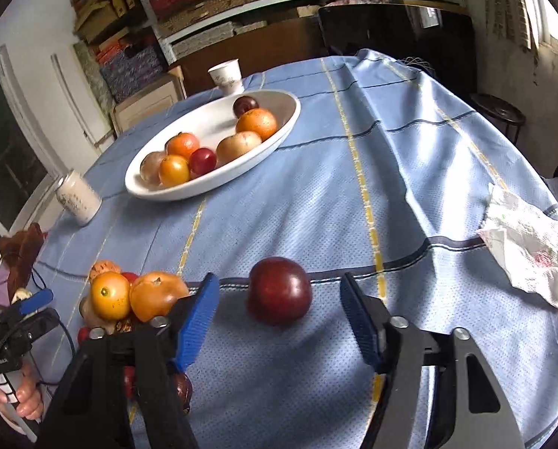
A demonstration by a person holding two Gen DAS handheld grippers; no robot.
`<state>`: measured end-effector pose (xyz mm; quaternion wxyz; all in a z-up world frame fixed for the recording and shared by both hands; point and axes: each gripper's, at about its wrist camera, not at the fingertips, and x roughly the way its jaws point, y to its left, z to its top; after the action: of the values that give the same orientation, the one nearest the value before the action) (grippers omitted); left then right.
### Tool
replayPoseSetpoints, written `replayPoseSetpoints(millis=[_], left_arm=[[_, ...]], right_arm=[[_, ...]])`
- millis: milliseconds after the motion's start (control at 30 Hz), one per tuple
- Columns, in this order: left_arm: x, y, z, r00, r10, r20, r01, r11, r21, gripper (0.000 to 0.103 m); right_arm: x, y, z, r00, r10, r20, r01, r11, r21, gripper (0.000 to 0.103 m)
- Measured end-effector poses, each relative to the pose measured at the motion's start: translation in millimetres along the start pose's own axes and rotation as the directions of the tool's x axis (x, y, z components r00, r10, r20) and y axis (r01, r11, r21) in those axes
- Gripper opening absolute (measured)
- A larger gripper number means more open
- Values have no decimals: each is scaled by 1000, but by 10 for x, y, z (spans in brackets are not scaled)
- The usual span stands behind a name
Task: Organize fruits
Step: 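Grasp the dark red plum lying apart on the cloth with the right gripper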
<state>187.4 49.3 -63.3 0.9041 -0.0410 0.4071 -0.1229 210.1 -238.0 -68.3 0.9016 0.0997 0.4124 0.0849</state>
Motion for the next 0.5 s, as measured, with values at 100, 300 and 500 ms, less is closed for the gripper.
replayPoseSetpoints(millis=[100, 300, 500], left_arm=[[7, 8, 1, 1000, -2, -4, 2, 1000, -5, 98], [12, 5, -6, 1000, -6, -4, 6, 1000, -2, 98], [14, 13, -5, 1000, -19, -3, 19, 1000, -9, 98]], right_arm=[[64, 48, 13, 1000, -6, -24, 6, 1000, -17, 50], [57, -22, -8, 999, 25, -21, -25, 1000, 10, 36], [-194, -82, -73, 996, 73, 43, -75, 996, 48, 35]])
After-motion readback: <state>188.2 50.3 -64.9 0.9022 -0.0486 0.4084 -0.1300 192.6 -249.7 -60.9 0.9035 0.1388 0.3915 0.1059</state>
